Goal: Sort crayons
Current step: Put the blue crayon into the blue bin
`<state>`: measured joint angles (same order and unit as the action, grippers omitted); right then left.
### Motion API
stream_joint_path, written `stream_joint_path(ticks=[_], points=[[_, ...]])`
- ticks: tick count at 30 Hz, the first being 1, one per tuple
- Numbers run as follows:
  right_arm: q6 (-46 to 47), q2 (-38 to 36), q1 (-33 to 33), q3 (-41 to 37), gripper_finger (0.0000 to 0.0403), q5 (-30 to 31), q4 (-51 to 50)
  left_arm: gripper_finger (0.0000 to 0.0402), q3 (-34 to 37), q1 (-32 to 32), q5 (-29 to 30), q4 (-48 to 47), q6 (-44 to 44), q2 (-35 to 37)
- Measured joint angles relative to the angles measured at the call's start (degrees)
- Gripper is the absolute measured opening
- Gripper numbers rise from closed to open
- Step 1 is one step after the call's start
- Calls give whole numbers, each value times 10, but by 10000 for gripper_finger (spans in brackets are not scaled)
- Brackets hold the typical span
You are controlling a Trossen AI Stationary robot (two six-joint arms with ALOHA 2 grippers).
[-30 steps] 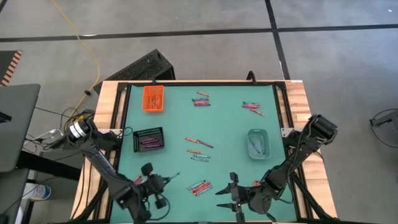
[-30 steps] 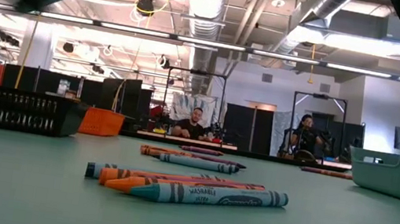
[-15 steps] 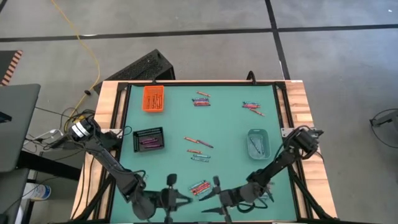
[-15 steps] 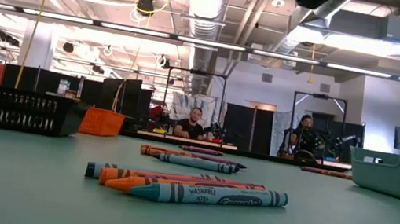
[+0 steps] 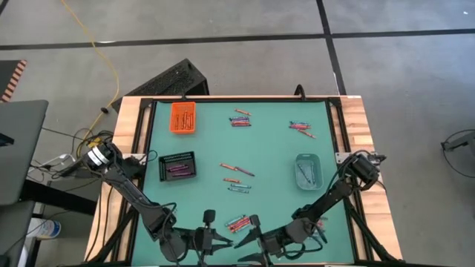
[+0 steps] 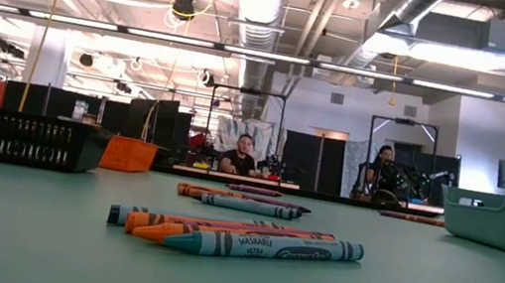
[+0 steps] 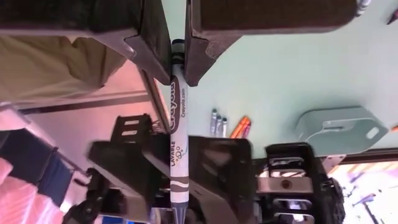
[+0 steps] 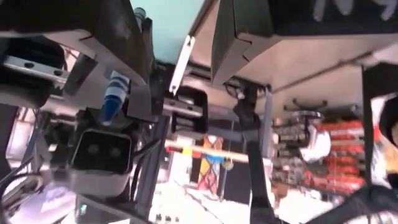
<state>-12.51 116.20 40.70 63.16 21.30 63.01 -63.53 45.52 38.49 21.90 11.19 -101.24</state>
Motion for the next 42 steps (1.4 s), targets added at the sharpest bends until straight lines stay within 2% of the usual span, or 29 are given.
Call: stream_joint_path(ticks=[3, 8, 11, 17, 21, 24, 28, 34, 42], points=[[8, 0, 0, 6, 191, 1, -38, 17, 0, 0, 4, 0, -7, -1], [24, 0, 1, 7, 191, 58, -78, 17, 0, 0, -3, 14, -22, -1], [24, 0, 2, 8, 191, 81, -85, 17, 0, 0, -5, 12, -19, -1], [2, 0, 2, 8, 191, 85, -75, 17, 0, 0, -7, 13, -16, 0], [-12, 0, 4, 8, 191, 118, -81, 17, 0, 0, -9, 10, -15, 0], [-15, 0, 8, 7, 191, 153, -90, 17, -1, 2, -35, 9, -14, 0], [-17, -1, 6, 7, 191, 171, -87, 17, -1, 3, -54, -2, -4, 0], [-27, -1, 9, 7, 191, 144, -71, 17, -1, 1, -21, -3, -4, 0], [-35, -1, 12, 7, 191, 120, -65, 17, -1, -9, -22, -5, 0, 0]])
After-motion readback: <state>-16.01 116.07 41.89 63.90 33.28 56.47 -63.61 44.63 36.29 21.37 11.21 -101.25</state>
